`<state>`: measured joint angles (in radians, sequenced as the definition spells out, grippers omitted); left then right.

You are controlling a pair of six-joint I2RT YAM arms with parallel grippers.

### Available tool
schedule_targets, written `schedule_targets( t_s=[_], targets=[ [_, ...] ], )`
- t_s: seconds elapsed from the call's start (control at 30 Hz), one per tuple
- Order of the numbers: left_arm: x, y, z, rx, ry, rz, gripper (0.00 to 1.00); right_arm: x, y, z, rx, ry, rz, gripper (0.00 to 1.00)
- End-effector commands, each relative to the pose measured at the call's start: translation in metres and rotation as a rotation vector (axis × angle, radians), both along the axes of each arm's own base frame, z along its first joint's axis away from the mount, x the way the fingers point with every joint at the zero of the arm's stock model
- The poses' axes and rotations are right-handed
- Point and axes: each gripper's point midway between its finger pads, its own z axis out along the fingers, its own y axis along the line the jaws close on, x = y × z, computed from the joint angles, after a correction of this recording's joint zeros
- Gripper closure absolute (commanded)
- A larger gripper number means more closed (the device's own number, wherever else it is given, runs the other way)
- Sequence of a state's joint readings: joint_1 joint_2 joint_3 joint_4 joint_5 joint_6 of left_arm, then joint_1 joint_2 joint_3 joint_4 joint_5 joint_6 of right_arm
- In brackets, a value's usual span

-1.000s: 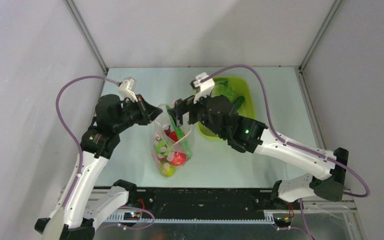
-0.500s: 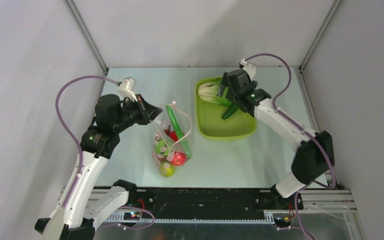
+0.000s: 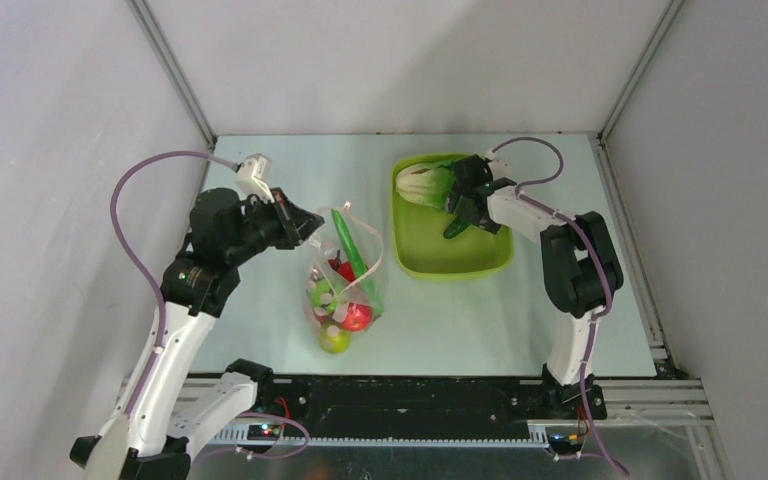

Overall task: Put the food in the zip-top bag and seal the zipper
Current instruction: Pick up the fake vegetable from the bin.

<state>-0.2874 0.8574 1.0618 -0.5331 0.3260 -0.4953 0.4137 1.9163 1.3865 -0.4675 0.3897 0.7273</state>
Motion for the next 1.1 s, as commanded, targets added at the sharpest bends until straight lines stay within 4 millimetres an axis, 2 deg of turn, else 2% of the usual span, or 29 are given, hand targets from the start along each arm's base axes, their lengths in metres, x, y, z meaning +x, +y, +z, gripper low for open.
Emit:
schedule_targets(
  t_s=[0.0, 0.2, 0.33, 0.43, 0.47, 0.57, 0.6, 0.67, 0.77, 0.87, 0.97, 1.03, 1.07],
  targets=[
    [0.004, -0.001, 0.014, -0.007, -0.066, -0.012, 1.0, 0.016, -0.005, -0.003, 0.015, -0.014, -0.058, 0.03],
    [0.003, -0.001, 0.014, -0.011, -0.063, -0.018, 1.0, 0.014, -0.008, -0.025, 0.044, 0.039, -0.082, 0.1],
    [0.003, -0.001, 0.016, -0.014, -0.068, -0.019, 1.0, 0.013, -0.005, -0.032, 0.058, 0.057, -0.069, 0.19],
    [0.003, -0.002, 0.015, -0.015, -0.067, -0.02, 1.0, 0.015, -0.004, -0.032, 0.062, 0.047, -0.064, 0.31],
    [0.003, -0.002, 0.015, -0.016, -0.066, -0.021, 1.0, 0.016, -0.003, -0.03, 0.064, 0.042, -0.061, 0.4],
    [0.002, -0.004, 0.015, -0.021, -0.063, -0.031, 1.0, 0.018, -0.002, -0.019, 0.077, 0.002, -0.051, 0.58],
    [-0.01, 0.0, 0.029, -0.034, -0.115, -0.032, 1.0, 0.017, -0.003, -0.013, 0.078, -0.011, -0.048, 0.64],
    [0.0, -0.003, 0.018, -0.023, -0.072, -0.029, 1.0, 0.017, -0.003, 0.0, 0.081, -0.044, -0.041, 0.72],
    [0.0, -0.003, 0.016, -0.023, -0.068, -0.032, 1.0, 0.014, -0.001, 0.025, 0.08, -0.1, -0.009, 0.78],
    [0.0, -0.004, 0.016, -0.026, -0.065, -0.034, 1.0, 0.007, 0.002, 0.063, 0.082, -0.194, 0.031, 0.81],
    [0.0, -0.006, 0.015, -0.031, -0.058, -0.045, 1.0, -0.001, 0.016, 0.101, 0.077, -0.298, 0.113, 0.82],
    [0.0, -0.006, 0.015, -0.034, -0.056, -0.045, 1.0, -0.011, 0.024, 0.139, 0.09, -0.394, 0.164, 0.83],
    [0.0, -0.006, 0.015, -0.033, -0.055, -0.045, 1.0, -0.017, 0.031, 0.144, 0.08, -0.411, 0.204, 0.83]
  ],
)
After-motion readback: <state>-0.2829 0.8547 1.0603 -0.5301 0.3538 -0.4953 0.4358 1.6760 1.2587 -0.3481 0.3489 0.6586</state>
